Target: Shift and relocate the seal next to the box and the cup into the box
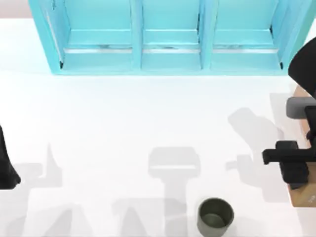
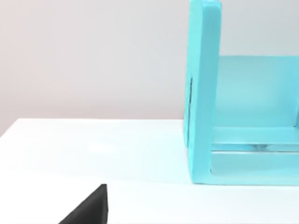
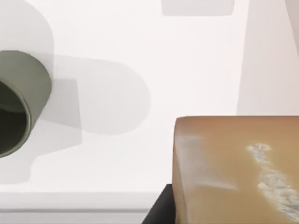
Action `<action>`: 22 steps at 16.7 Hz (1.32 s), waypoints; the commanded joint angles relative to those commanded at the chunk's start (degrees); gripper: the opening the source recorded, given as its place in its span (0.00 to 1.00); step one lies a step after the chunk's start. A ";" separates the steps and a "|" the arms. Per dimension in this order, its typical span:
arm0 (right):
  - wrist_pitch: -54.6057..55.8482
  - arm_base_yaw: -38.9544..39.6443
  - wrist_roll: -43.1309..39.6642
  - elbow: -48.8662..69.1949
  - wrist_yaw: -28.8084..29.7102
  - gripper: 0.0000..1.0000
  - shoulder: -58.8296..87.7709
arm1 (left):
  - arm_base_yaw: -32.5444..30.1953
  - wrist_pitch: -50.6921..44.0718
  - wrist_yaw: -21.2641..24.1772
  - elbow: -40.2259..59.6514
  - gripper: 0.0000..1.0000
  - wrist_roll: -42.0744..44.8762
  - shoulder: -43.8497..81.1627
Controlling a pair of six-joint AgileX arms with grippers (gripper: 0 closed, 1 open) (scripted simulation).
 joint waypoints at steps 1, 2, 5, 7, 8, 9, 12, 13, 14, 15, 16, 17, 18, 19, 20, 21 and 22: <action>0.19 0.02 0.00 -0.18 -0.01 0.00 0.05 | 0.00 0.00 0.00 0.00 1.00 0.00 0.00; 0.96 0.04 0.01 -0.92 -0.02 0.00 0.19 | 0.00 0.00 0.00 0.00 1.00 0.00 0.00; 6.47 -0.08 0.12 -5.46 0.03 0.00 0.59 | 0.00 0.00 0.00 0.00 1.00 0.00 0.00; 11.21 0.03 0.19 -9.27 -0.05 0.00 1.22 | 0.00 0.00 0.00 0.00 1.00 0.00 0.00; 13.16 0.12 0.24 -11.06 -0.09 0.00 1.62 | 0.00 0.00 0.00 0.00 1.00 0.00 0.00; 14.49 0.15 0.27 -12.35 -0.08 0.00 1.88 | 0.00 0.00 0.00 0.00 1.00 0.00 0.00; 15.36 0.13 0.27 -13.19 -0.03 0.00 2.01 | 0.00 0.00 0.00 0.00 1.00 0.00 0.00; 15.36 0.13 0.27 -13.19 -0.03 0.00 2.01 | 0.00 0.00 0.00 0.00 1.00 0.00 0.00; 15.36 0.13 0.27 -13.19 -0.03 0.00 2.01 | 0.00 0.00 0.00 0.00 1.00 0.00 0.00; 15.36 0.13 0.27 -13.19 -0.03 0.08 2.01 | 0.00 0.00 0.00 0.00 1.00 0.00 0.00; 15.36 0.13 0.27 -13.19 -0.03 0.15 2.01 | 0.00 0.00 0.00 0.00 1.00 0.00 0.00; 15.36 0.13 0.27 -13.19 -0.03 0.23 2.01 | 0.00 0.00 0.00 0.00 1.00 0.00 0.00; 15.36 0.13 0.27 -13.19 -0.03 0.30 2.01 | 0.00 0.00 0.00 0.00 1.00 0.00 0.00; 15.36 0.13 0.27 -13.19 -0.03 0.38 2.01 | 0.00 0.00 0.00 0.00 1.00 0.00 0.00; 15.36 0.13 0.27 -13.19 -0.03 0.45 2.01 | 0.00 0.00 0.00 0.00 1.00 0.00 0.00; 15.36 0.13 0.27 -13.19 -0.03 0.53 2.01 | 0.00 0.00 0.00 0.00 1.00 0.00 0.00; 15.36 0.13 0.27 -13.19 -0.03 0.60 2.01 | 0.00 0.00 0.00 0.00 1.00 0.00 0.00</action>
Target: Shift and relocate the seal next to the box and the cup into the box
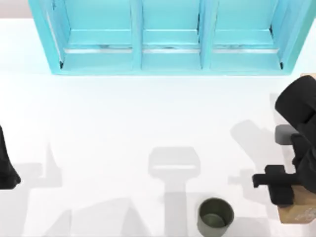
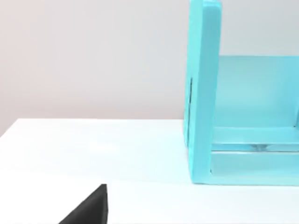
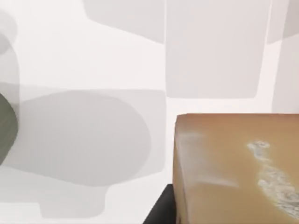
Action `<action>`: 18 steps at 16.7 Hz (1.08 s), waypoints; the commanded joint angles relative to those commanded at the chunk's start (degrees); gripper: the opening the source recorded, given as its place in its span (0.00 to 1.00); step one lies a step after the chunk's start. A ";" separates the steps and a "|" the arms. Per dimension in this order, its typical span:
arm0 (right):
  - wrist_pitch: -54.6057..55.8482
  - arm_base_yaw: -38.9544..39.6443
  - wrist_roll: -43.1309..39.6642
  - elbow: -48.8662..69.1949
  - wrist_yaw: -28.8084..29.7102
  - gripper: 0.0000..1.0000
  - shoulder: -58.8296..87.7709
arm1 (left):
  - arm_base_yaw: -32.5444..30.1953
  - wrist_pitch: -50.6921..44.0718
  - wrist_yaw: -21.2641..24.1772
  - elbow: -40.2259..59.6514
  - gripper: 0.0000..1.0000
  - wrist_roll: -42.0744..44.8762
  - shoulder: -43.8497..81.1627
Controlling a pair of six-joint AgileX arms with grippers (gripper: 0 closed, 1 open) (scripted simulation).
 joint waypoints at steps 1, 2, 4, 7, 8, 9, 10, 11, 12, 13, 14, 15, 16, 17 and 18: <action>0.00 0.00 0.00 0.00 0.00 0.68 0.00 | 0.00 0.00 0.00 0.00 1.00 0.00 0.00; 0.00 0.00 0.00 0.00 0.00 0.75 0.00 | 0.00 0.00 0.00 0.00 1.00 0.00 0.00; 0.00 0.00 0.00 0.00 0.00 0.90 0.00 | 0.00 0.00 0.00 0.00 1.00 0.00 0.00; 0.00 0.00 0.00 0.00 0.00 1.00 0.00 | 0.00 0.00 0.00 0.00 1.00 0.00 0.00; 0.00 0.00 0.00 0.00 0.00 1.00 0.00 | 0.00 0.00 0.00 0.00 1.00 0.00 0.00; 0.00 0.00 0.00 0.00 0.00 1.00 0.00 | 0.00 0.00 0.00 0.00 1.00 0.00 0.00; 0.00 0.00 0.00 0.00 0.00 1.00 0.00 | 0.00 0.00 0.00 0.00 1.00 0.00 0.00; 0.00 0.00 0.00 0.00 0.00 1.00 0.00 | 0.00 0.00 0.00 0.00 1.00 0.00 0.00; 0.00 0.00 0.00 0.00 0.00 1.00 0.00 | 0.00 0.00 0.00 0.00 1.00 0.00 0.00; 0.00 0.00 0.00 0.00 0.00 1.00 0.00 | 0.00 0.00 0.00 0.00 1.00 0.00 0.00; -0.01 -0.01 0.00 0.02 0.00 1.00 -0.02 | 0.00 0.00 0.00 0.00 1.00 0.00 0.00; -0.18 0.01 0.00 0.19 0.00 1.00 -0.01 | 0.00 0.00 0.00 0.00 1.00 0.00 0.00; -0.95 0.05 0.02 0.95 -0.02 1.00 0.01 | 0.00 0.00 0.00 0.00 1.00 0.00 0.00; -2.31 0.08 0.05 2.29 -0.01 1.00 0.01 | 0.00 0.00 0.00 0.00 1.00 0.00 0.00; -4.27 0.06 0.07 4.15 0.01 1.00 -0.09 | 0.00 0.00 0.00 0.00 1.00 0.00 0.00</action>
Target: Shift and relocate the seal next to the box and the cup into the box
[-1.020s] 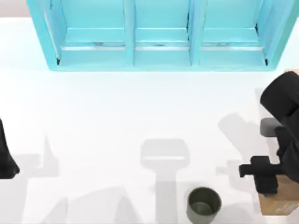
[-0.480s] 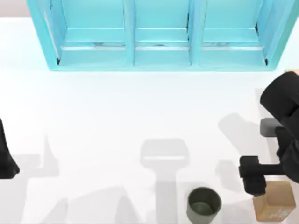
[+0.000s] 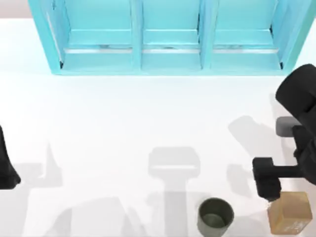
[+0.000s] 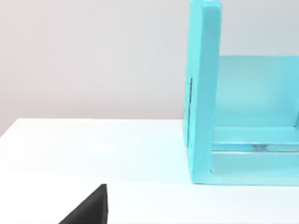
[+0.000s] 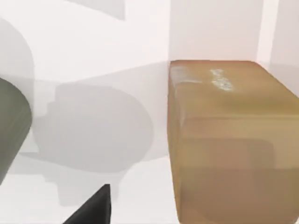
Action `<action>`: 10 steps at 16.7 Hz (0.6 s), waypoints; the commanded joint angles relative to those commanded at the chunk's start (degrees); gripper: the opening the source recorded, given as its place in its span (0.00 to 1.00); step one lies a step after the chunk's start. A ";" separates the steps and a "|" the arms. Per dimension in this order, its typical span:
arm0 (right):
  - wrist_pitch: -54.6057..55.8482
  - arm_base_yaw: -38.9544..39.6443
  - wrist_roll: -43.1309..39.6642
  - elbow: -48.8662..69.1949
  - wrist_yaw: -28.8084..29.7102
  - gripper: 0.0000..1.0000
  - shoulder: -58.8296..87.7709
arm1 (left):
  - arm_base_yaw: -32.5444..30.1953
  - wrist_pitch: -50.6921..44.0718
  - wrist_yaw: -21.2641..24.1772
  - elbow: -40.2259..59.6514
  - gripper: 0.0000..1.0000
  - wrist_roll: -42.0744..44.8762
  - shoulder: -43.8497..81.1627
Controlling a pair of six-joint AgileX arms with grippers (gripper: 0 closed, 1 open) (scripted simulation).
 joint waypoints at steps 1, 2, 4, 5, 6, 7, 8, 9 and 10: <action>-2.50 -0.05 0.02 2.37 0.01 1.00 -0.18 | 0.00 0.00 0.00 0.00 1.00 0.00 0.00; -5.32 -0.09 0.01 4.89 0.02 1.00 -0.38 | 0.00 0.00 0.00 0.00 1.00 0.00 0.00; -11.32 -0.18 -0.11 9.85 -0.01 1.00 -0.93 | 0.00 0.00 0.00 0.00 1.00 0.00 0.00; -14.00 -0.24 -0.19 12.27 -0.03 1.00 -1.22 | 0.00 0.00 0.00 0.00 1.00 0.00 0.00; -16.15 -0.29 -0.27 14.26 -0.03 1.00 -1.48 | 0.00 0.00 0.00 0.00 1.00 0.00 0.00; -17.71 -0.36 -0.36 15.77 -0.02 1.00 -1.74 | 0.00 0.00 0.00 0.00 1.00 0.00 0.00; -18.65 -0.41 -0.43 16.70 -0.01 1.00 -1.95 | 0.00 0.00 0.00 0.00 1.00 0.00 0.00; -18.98 -0.43 -0.46 17.01 0.00 1.00 -2.03 | 0.00 0.00 0.00 0.00 1.00 0.00 0.00; -18.98 -0.43 -0.46 17.01 0.00 1.00 -2.03 | 0.00 0.00 0.00 0.00 1.00 0.00 0.00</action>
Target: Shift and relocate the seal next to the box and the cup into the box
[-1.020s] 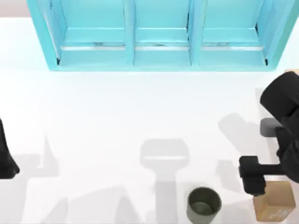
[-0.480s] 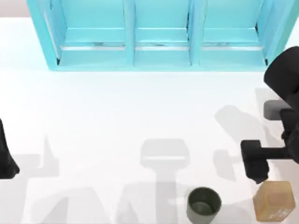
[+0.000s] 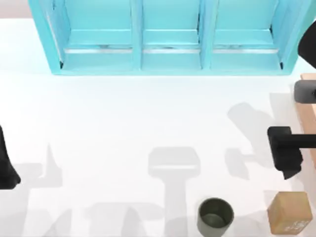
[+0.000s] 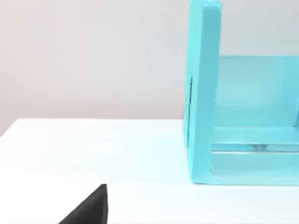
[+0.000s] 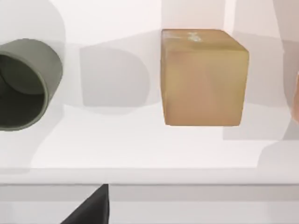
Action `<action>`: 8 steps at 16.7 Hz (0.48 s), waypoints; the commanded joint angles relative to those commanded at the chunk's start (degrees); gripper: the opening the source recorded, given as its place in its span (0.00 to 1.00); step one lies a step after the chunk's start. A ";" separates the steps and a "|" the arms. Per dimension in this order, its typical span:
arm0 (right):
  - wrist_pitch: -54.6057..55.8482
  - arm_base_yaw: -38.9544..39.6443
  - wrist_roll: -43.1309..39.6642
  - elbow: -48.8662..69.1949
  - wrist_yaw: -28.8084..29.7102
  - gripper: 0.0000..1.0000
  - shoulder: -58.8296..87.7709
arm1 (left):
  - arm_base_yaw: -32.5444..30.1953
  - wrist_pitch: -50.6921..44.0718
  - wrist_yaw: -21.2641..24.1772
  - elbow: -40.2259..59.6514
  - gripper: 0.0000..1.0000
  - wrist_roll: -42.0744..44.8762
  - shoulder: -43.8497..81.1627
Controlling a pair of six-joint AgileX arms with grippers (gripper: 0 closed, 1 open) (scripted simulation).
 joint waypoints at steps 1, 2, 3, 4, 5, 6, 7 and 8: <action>0.00 0.00 0.00 0.00 0.00 1.00 0.00 | 0.00 0.00 0.00 0.00 1.00 0.00 0.00; 0.15 0.17 0.02 -0.16 0.00 1.00 0.21 | 0.00 0.00 0.00 0.00 1.00 0.00 0.00; 0.34 0.35 0.15 -0.18 0.00 1.00 0.37 | 0.00 0.00 0.00 0.00 1.00 0.00 0.00; 1.10 1.12 0.81 -0.33 0.00 1.00 1.03 | 0.00 0.00 0.00 0.00 1.00 0.00 0.00; 2.43 2.47 2.06 -0.55 0.01 1.00 2.26 | 0.00 0.00 0.00 0.00 1.00 0.00 0.00; 3.94 4.16 3.84 -0.87 0.00 1.00 3.86 | 0.00 0.00 0.00 0.00 1.00 0.00 0.00; 5.55 6.07 6.01 -1.18 -0.02 1.00 5.42 | 0.00 0.00 0.00 0.00 1.00 0.00 0.00; 7.52 8.39 8.37 -1.43 -0.03 1.00 6.57 | 0.00 0.00 0.00 0.00 1.00 0.00 0.00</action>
